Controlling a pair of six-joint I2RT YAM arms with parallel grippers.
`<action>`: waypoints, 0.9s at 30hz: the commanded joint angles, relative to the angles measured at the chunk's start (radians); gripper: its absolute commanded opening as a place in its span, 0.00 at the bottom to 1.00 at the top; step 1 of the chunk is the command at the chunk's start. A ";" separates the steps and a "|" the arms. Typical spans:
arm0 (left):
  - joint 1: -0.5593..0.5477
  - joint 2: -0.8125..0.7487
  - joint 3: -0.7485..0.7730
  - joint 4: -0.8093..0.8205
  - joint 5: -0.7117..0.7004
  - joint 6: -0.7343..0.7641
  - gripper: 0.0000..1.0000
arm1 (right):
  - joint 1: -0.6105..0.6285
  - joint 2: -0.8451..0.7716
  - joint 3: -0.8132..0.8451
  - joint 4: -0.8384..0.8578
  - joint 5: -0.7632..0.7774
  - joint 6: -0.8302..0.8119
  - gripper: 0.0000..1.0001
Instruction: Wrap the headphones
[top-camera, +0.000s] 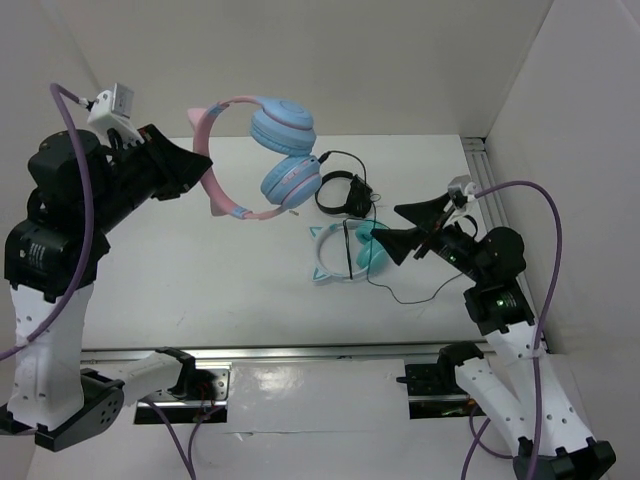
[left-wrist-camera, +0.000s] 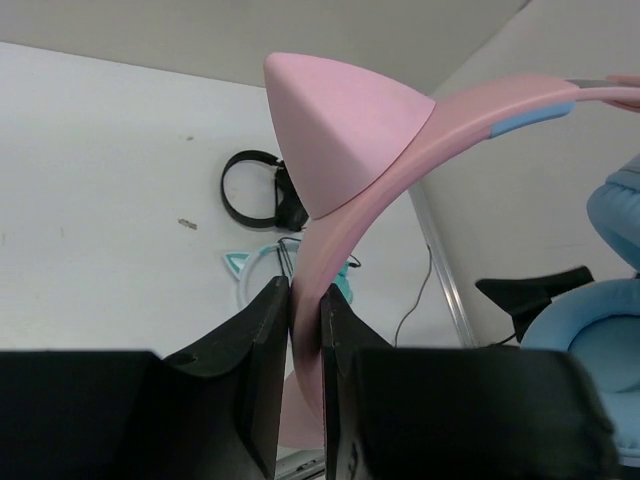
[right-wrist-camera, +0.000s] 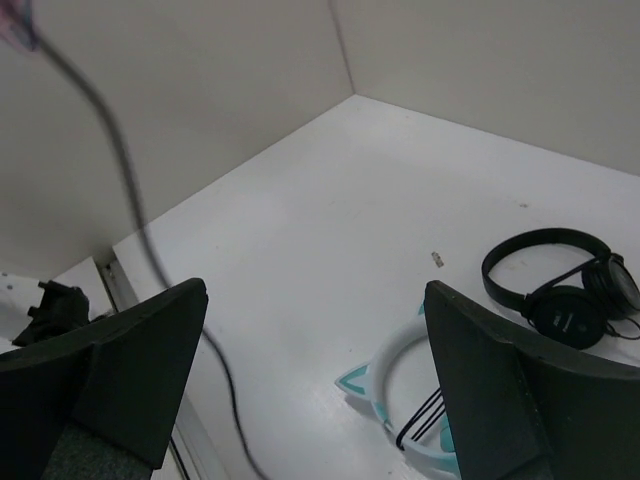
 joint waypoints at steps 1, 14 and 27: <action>-0.003 0.005 0.027 0.090 -0.071 -0.004 0.00 | 0.005 -0.046 -0.015 0.074 -0.046 -0.031 0.96; -0.003 0.033 0.036 0.090 -0.081 -0.004 0.00 | 0.024 0.013 -0.100 0.235 -0.029 0.009 0.92; -0.003 0.042 0.006 0.110 -0.081 -0.022 0.00 | 0.207 0.227 -0.081 0.344 0.009 -0.010 0.87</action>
